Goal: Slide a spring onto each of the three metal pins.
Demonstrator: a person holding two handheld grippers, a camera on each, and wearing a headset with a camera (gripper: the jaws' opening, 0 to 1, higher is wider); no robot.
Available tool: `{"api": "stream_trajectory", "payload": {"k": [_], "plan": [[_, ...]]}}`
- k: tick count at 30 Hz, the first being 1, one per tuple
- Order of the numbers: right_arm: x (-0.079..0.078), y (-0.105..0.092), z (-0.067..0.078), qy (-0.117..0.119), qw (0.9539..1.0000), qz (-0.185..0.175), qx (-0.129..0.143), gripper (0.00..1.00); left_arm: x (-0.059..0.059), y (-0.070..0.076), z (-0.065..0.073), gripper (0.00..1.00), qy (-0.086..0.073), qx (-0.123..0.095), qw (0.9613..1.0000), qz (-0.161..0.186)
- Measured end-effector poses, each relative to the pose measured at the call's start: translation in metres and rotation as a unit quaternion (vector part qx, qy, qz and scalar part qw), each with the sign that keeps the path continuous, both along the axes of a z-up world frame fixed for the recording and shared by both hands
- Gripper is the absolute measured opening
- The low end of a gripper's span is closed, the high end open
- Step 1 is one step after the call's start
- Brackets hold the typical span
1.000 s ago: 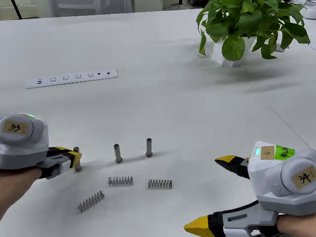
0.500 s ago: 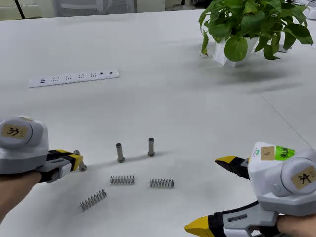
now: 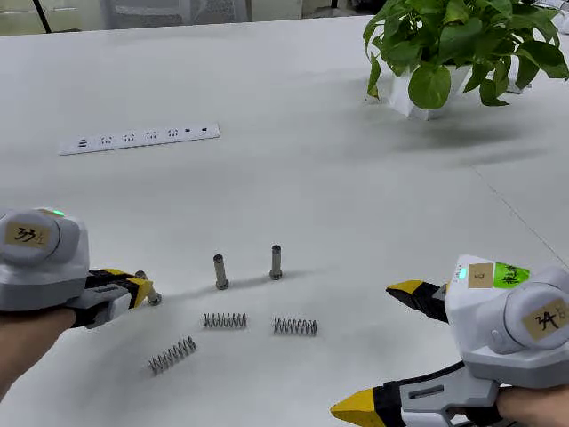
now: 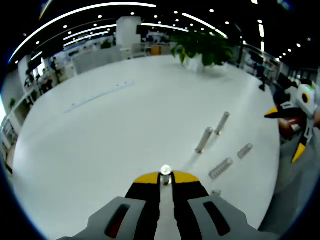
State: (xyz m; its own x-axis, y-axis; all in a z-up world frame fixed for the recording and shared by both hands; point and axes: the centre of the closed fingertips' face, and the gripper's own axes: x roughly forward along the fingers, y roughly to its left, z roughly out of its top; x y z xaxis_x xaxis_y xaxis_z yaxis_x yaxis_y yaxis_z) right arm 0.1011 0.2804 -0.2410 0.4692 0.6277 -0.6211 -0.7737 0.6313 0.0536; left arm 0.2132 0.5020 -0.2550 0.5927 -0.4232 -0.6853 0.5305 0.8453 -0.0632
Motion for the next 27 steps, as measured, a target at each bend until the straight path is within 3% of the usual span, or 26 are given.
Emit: {"api": "stream_trajectory", "payload": {"k": [27], "plan": [[-0.0033,0.0005,-0.0012,0.004,1.0000,0.003,-0.001,0.95,-0.0011,-0.0033,0.0000,0.08,-0.021,0.003,0.9997,-0.010]]}}
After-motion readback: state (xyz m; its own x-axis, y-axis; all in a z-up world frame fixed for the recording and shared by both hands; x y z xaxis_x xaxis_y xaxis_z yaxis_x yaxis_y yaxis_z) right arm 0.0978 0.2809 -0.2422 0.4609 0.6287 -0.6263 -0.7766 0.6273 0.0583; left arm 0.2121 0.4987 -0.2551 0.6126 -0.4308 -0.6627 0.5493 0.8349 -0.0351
